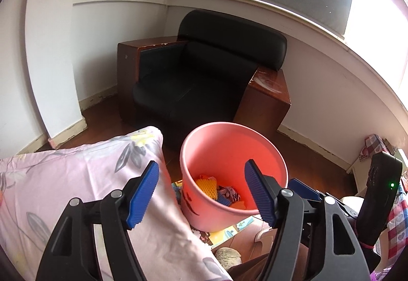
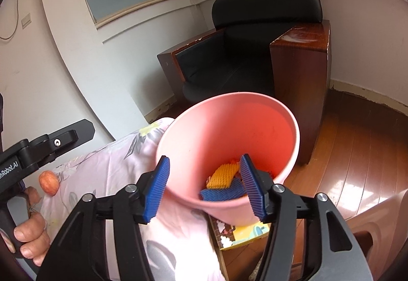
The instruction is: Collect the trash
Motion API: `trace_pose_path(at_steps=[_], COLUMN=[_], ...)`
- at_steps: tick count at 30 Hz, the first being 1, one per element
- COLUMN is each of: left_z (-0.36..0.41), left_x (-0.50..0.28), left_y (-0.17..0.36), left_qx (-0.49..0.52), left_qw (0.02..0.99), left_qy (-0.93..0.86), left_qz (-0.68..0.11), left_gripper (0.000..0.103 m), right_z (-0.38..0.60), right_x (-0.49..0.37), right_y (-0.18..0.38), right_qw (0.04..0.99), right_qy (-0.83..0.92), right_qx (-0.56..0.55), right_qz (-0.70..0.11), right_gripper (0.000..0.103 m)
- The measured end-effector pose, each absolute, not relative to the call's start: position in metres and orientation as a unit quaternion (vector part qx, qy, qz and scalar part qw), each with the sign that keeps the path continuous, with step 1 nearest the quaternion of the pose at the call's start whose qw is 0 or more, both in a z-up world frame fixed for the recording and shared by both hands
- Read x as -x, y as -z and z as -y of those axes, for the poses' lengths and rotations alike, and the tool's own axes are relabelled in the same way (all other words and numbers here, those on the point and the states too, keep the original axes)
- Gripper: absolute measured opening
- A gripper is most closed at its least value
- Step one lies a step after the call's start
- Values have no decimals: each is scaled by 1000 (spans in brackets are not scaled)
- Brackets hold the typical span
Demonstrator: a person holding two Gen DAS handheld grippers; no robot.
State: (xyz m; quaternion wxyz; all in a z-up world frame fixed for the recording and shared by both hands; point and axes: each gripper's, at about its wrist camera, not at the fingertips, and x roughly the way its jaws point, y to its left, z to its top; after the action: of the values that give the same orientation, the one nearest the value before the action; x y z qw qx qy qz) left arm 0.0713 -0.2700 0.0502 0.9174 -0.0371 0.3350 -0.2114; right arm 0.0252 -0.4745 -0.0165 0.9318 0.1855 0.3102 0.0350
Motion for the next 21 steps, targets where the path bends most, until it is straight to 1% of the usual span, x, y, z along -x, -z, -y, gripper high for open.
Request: trace_pose_path(at_steps=[6, 10, 21], left_z=[258, 254, 248], left_x=[-56, -47, -23], left_y=[-46, -42, -39], left_qx=[36, 35, 11], left_qw=[915, 912, 916], left_qy=[208, 210, 204], left_qz=[-345, -351, -346], left_gripper=[68, 68, 68], right_z=[463, 459, 451], right_x=[-7, 1, 22], right_y=[16, 15, 10], right_qw=[932, 932, 936], right_qy=[-38, -38, -34], right_qx=[-185, -184, -174], right_qz=[-311, -310, -304], right_gripper=[61, 67, 68])
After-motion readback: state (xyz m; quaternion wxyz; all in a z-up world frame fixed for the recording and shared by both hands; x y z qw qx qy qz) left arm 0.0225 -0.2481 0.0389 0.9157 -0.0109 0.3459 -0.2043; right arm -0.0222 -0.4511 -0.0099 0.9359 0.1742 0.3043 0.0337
